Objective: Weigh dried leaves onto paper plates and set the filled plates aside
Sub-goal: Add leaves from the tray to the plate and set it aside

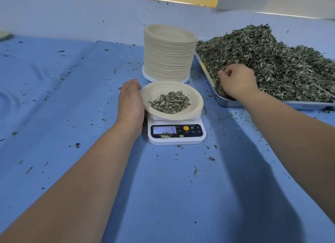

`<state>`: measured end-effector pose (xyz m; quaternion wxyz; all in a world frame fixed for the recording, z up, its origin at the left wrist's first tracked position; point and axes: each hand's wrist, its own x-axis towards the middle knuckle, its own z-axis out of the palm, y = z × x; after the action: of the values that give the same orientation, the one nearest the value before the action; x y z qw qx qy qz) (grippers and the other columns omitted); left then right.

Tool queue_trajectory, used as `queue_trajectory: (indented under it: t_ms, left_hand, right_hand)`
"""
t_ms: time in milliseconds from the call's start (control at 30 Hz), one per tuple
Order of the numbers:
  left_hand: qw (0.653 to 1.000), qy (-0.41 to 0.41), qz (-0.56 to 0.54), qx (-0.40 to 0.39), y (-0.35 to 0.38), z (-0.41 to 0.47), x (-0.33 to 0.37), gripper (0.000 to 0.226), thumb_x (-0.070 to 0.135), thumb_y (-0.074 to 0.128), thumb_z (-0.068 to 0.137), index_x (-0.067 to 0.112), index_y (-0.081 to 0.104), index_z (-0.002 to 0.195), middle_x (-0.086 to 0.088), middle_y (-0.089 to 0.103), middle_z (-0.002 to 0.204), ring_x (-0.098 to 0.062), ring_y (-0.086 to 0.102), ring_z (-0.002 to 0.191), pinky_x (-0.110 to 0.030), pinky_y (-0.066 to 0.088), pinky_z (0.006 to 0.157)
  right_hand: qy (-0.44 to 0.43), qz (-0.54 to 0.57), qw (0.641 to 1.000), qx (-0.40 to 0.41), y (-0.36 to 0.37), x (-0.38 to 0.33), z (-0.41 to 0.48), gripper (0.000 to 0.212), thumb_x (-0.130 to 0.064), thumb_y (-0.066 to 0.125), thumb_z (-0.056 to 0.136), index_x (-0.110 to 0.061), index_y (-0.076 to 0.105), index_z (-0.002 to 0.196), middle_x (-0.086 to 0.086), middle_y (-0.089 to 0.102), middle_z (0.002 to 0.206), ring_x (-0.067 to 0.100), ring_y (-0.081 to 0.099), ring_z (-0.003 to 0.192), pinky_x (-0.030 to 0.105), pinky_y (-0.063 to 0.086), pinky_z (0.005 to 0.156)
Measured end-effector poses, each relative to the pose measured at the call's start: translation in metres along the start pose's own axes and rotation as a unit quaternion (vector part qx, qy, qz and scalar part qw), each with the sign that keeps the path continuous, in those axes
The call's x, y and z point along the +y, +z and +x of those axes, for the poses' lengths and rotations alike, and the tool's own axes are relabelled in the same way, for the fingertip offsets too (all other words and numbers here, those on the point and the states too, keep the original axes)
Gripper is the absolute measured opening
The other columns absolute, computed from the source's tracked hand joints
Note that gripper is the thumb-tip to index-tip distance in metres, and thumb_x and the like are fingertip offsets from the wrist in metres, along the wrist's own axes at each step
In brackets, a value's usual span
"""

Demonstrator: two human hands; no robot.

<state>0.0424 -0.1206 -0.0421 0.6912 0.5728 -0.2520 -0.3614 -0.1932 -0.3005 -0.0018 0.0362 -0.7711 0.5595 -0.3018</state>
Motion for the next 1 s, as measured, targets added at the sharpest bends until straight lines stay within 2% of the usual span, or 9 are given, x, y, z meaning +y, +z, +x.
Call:
queue_trajectory:
  t_ms: [133,267,367,467,600,700,800,900,1000]
  left_hand:
    - [1.000,-0.003,0.003,0.005,0.000,0.000,-0.001,0.041,0.047,0.043,0.075,0.040,0.053,0.115,0.014,0.053,0.144,-0.011,0.051,0.132,-0.042,0.039,0.117]
    - [1.000,-0.002,0.010,0.006,0.001,-0.001,0.001,0.049,0.048,0.042,0.075,0.041,0.051,0.122,0.012,0.052,0.148,-0.012,0.050,0.135,-0.042,0.038,0.117]
    - [1.000,0.006,0.017,0.011,0.000,-0.001,0.000,0.041,0.048,0.042,0.075,0.040,0.055,0.114,0.013,0.055,0.142,-0.011,0.053,0.131,-0.044,0.040,0.117]
    - [1.000,0.017,0.017,0.002,0.000,-0.003,0.001,0.021,0.047,0.042,0.076,0.042,0.056,0.091,0.014,0.057,0.131,-0.011,0.055,0.125,-0.047,0.041,0.115]
    - [1.000,0.015,0.001,0.004,-0.001,0.000,0.001,0.020,0.047,0.045,0.077,0.041,0.056,0.093,0.014,0.057,0.134,-0.011,0.055,0.126,-0.048,0.040,0.116]
    - [1.000,0.012,-0.005,0.007,-0.002,0.002,-0.002,0.036,0.048,0.047,0.077,0.040,0.058,0.109,0.010,0.057,0.141,-0.014,0.055,0.131,-0.045,0.041,0.115]
    - [1.000,0.012,-0.002,0.006,-0.003,0.001,-0.001,0.034,0.048,0.046,0.078,0.040,0.058,0.108,0.009,0.058,0.139,-0.017,0.056,0.130,-0.046,0.042,0.115]
    - [1.000,0.010,0.003,0.004,-0.002,0.001,0.000,0.022,0.047,0.045,0.078,0.038,0.058,0.094,0.009,0.060,0.134,-0.020,0.057,0.128,-0.047,0.042,0.114]
    - [1.000,0.013,0.007,0.005,-0.001,-0.003,0.001,0.016,0.046,0.043,0.078,0.037,0.054,0.085,0.010,0.059,0.122,-0.025,0.057,0.126,-0.050,0.043,0.113]
  right_hand:
    - [0.000,0.019,1.000,0.012,-0.004,0.001,-0.001,0.046,-0.040,0.051,0.102,-0.002,0.059,0.079,0.016,0.060,0.066,0.031,0.053,0.057,0.037,0.050,0.061]
    - [-0.012,0.080,0.996,0.037,-0.009,-0.019,-0.001,0.047,-0.039,0.053,0.100,-0.002,0.055,0.072,0.006,0.052,0.060,0.020,0.046,0.052,0.029,0.040,0.056]
    - [-0.049,0.135,0.989,0.043,-0.014,-0.058,-0.004,0.043,-0.040,0.056,0.098,-0.008,0.058,0.070,-0.006,0.055,0.055,0.004,0.045,0.046,0.024,0.039,0.050]
    - [-0.124,0.189,0.974,0.013,-0.017,-0.100,-0.014,0.039,-0.041,0.061,0.096,-0.007,0.068,0.080,0.007,0.067,0.072,0.013,0.053,0.061,0.033,0.049,0.063]
    - [-0.224,0.156,0.959,-0.081,-0.011,-0.137,-0.032,0.033,-0.040,0.062,0.097,-0.010,0.072,0.085,0.006,0.071,0.079,0.016,0.061,0.071,0.031,0.049,0.069]
    - [-0.277,0.075,0.941,-0.181,-0.005,-0.145,-0.040,0.029,-0.040,0.062,0.098,-0.015,0.073,0.087,-0.001,0.070,0.078,0.010,0.060,0.072,0.028,0.045,0.069]
    - [-0.270,0.097,0.934,-0.212,-0.009,-0.140,-0.042,0.023,-0.038,0.063,0.097,-0.019,0.073,0.090,-0.008,0.068,0.079,0.009,0.059,0.074,0.026,0.047,0.072]
    - [-0.238,0.154,0.943,-0.175,-0.015,-0.128,-0.045,0.024,-0.037,0.061,0.098,-0.018,0.075,0.097,0.001,0.073,0.091,0.019,0.067,0.090,0.039,0.055,0.085]
    - [-0.183,0.236,0.948,-0.107,-0.015,-0.103,-0.050,0.025,-0.037,0.057,0.100,-0.019,0.075,0.097,0.002,0.073,0.091,0.012,0.067,0.082,0.037,0.055,0.077]
